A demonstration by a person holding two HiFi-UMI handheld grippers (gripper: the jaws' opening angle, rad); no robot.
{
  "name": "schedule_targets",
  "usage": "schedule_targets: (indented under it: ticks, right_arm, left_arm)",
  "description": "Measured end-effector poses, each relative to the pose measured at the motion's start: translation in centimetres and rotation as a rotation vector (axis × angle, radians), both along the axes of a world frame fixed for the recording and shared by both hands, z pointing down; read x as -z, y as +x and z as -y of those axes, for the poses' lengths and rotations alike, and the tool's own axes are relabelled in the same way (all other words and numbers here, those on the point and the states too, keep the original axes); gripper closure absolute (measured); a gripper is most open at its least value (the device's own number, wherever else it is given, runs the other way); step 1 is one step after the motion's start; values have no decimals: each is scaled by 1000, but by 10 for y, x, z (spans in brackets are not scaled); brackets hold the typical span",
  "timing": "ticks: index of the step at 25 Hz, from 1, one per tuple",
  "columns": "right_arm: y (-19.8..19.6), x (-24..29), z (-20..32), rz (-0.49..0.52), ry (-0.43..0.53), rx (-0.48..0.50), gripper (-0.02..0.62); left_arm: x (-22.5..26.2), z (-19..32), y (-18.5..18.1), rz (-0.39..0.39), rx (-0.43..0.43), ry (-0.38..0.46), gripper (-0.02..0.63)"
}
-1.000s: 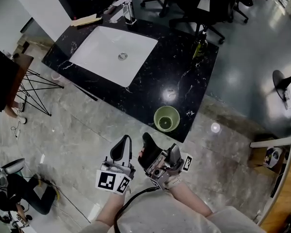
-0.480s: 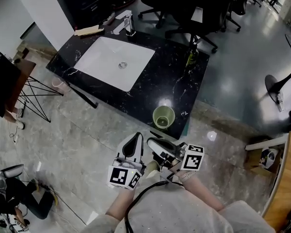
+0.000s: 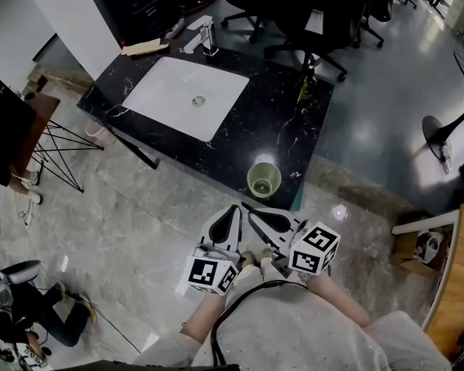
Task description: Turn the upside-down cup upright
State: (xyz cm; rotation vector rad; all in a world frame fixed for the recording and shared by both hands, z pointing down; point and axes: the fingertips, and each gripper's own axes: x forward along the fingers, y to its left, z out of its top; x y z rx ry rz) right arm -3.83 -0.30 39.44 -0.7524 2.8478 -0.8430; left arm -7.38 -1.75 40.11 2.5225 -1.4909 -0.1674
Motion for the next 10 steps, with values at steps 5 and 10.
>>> schedule_targets:
  ticks: [5,10]
  right_arm:
    - [-2,1,1,-93,78,11,586]
    - [-3,1,6,-91,85,12,586]
  left_arm:
    - [4,4,-3,-4,12,9,598]
    - [4,8,-4,-4,17,11,598]
